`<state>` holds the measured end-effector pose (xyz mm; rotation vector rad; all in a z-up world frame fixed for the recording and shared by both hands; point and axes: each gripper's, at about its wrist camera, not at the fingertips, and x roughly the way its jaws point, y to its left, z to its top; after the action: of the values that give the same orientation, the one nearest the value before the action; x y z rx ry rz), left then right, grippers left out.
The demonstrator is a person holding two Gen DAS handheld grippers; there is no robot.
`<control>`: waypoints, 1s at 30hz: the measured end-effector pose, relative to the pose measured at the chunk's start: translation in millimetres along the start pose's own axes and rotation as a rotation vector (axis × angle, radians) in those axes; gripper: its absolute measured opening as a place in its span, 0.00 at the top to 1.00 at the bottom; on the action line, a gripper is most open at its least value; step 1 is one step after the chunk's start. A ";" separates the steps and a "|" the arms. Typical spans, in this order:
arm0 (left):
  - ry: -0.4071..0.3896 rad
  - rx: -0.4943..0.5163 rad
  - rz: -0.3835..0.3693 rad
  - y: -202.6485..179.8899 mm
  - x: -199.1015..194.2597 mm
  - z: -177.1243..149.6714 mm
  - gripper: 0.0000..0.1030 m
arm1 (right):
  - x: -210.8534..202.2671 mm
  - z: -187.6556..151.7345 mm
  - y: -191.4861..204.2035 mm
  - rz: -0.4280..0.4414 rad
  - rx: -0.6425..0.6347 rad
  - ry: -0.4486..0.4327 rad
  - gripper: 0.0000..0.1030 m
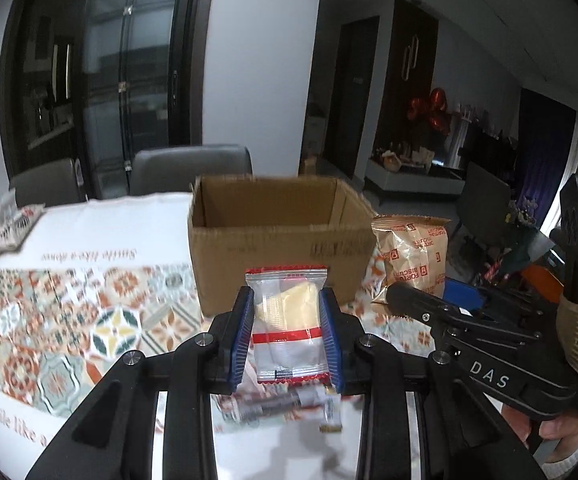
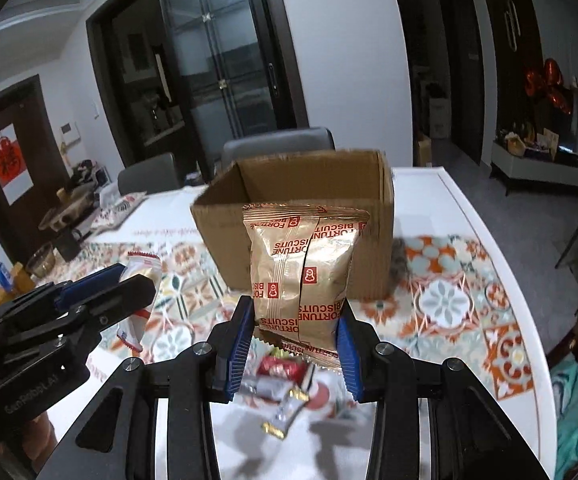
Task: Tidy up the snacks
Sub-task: 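Carry both packets over the box and open both tools to release them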
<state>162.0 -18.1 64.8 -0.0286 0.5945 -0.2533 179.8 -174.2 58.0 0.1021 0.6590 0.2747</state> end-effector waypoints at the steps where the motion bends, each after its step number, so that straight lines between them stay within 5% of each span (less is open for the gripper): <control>1: -0.009 0.007 0.008 0.8 0.5 6.6 0.69 | 0.0 6.7 0.4 -0.004 -0.009 -0.007 0.61; 15: -0.044 0.050 0.030 14.8 22.0 64.2 0.69 | 15.4 72.6 5.8 -0.001 -0.081 -0.026 0.61; 30: 0.028 0.069 0.021 36.3 92.4 105.1 0.69 | 72.7 112.7 -4.8 -0.021 -0.109 0.039 0.61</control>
<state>302.7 -10.3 97.5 0.0482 0.6134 -0.2537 305.4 -159.0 103.0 -0.0145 0.6825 0.2922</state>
